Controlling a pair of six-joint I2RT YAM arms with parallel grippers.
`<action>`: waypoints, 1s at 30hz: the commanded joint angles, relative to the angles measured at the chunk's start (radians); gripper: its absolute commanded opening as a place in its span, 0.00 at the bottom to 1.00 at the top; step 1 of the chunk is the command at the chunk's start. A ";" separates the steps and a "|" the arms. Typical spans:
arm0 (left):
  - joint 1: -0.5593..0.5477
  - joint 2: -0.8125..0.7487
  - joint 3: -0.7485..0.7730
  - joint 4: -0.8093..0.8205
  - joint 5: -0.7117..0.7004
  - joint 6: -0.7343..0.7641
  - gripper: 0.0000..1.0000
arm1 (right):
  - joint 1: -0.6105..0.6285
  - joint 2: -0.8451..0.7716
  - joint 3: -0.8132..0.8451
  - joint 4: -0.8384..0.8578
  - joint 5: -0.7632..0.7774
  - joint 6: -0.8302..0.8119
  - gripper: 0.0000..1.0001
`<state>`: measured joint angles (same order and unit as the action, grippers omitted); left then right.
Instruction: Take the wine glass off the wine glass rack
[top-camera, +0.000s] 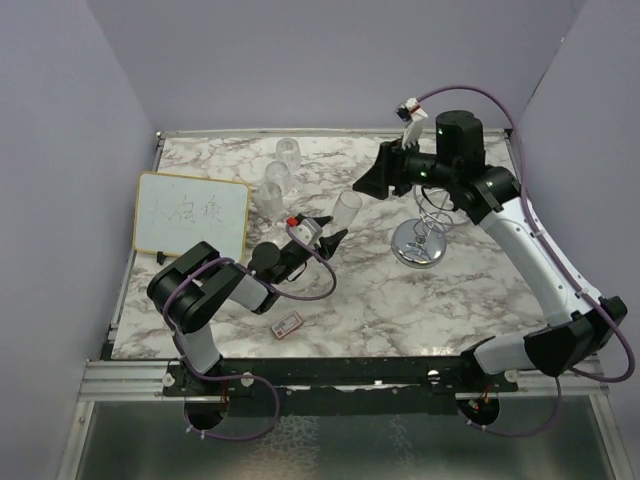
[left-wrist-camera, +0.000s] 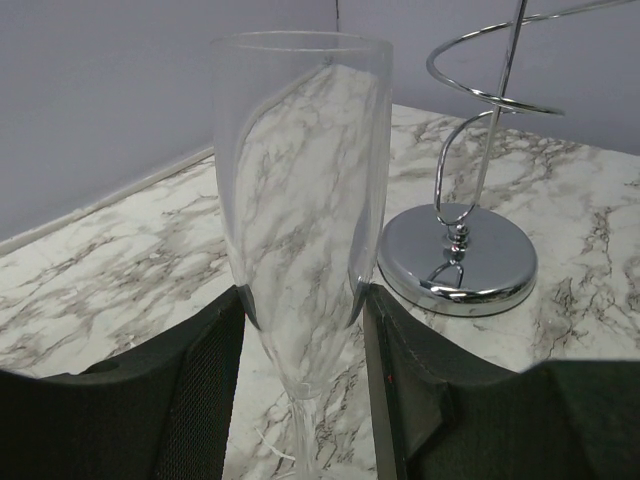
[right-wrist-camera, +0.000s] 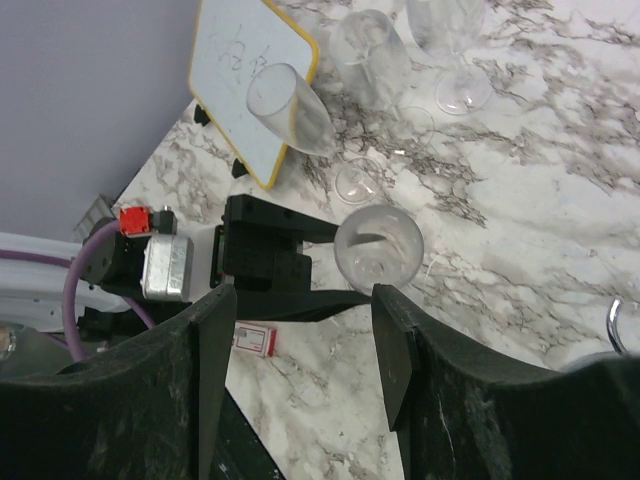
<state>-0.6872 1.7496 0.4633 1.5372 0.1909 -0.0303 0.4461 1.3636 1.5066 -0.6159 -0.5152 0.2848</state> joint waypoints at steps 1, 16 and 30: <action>0.000 -0.041 -0.007 0.225 0.062 -0.010 0.38 | 0.064 0.079 0.094 -0.051 -0.023 0.013 0.55; 0.000 -0.077 -0.031 0.225 0.049 -0.004 0.37 | 0.163 0.280 0.153 -0.125 0.160 -0.018 0.42; 0.001 -0.124 -0.076 0.222 -0.131 -0.002 0.37 | 0.201 0.343 0.179 -0.053 0.257 -0.068 0.01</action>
<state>-0.6838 1.6802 0.4080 1.5364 0.1581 -0.0189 0.6312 1.6691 1.6455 -0.7200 -0.3294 0.2695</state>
